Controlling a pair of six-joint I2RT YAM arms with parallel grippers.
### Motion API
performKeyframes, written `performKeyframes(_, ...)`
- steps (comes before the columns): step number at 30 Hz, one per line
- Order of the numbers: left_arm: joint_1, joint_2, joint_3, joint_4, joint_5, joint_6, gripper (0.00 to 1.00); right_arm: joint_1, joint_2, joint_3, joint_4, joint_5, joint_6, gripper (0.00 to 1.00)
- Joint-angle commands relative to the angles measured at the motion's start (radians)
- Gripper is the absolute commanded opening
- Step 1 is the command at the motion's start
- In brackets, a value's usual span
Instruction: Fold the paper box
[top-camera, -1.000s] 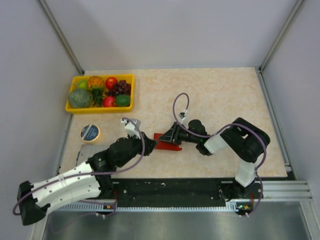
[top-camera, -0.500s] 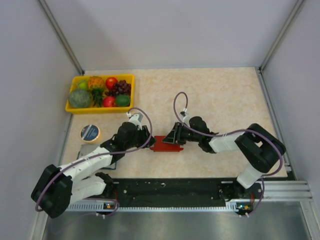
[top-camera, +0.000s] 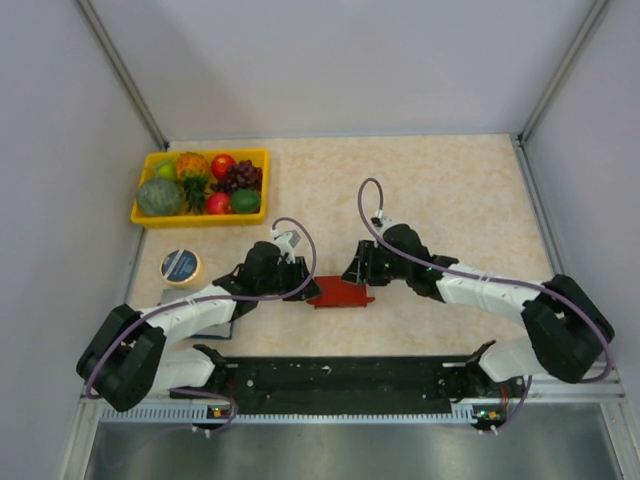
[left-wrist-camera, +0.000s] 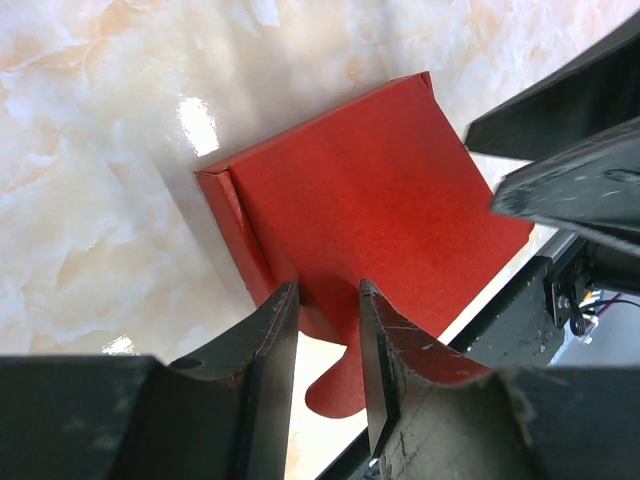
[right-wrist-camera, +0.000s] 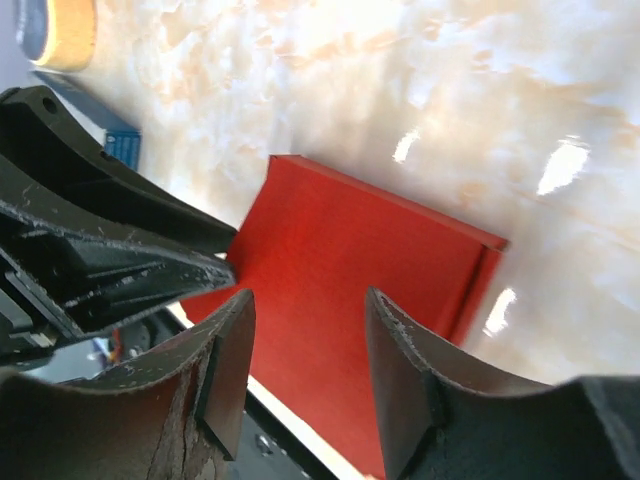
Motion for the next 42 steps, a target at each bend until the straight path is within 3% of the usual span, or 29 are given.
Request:
performKeyframes(1,0.003,-0.009,0.013,0.051,0.037,0.011,0.36,-0.009,-0.129,0.070,-0.350,0.162,-0.173,0.48)
performKeyframes(7,0.003,0.001,0.007,0.051,0.058,0.006,0.35,-0.009,-0.218,-0.018,-0.366,0.111,-0.164,0.50)
performKeyframes(13,0.003,0.020,0.000,0.078,0.081,-0.024,0.34,-0.010,-0.191,-0.053,-0.308,0.063,-0.130,0.47)
performKeyframes(16,-0.006,0.025,-0.016,0.126,0.091,-0.049,0.31,-0.010,-0.181,-0.081,-0.239,0.032,-0.097,0.41)
performKeyframes(20,-0.027,0.037,-0.034,0.166,0.075,-0.083,0.24,-0.009,-0.151,-0.096,-0.179,0.009,-0.074,0.26)
performKeyframes(25,-0.070,0.048,-0.049,0.216,0.048,-0.141,0.19,-0.009,-0.132,-0.130,-0.107,-0.009,-0.031,0.20)
performKeyframes(34,-0.110,0.060,-0.071,0.198,-0.104,-0.106,0.15,-0.006,-0.125,-0.171,-0.065,0.060,-0.041,0.17)
performKeyframes(42,-0.133,0.007,-0.037,0.057,-0.155,0.055,0.24,0.019,-0.206,-0.133,-0.209,0.129,-0.199,0.25)
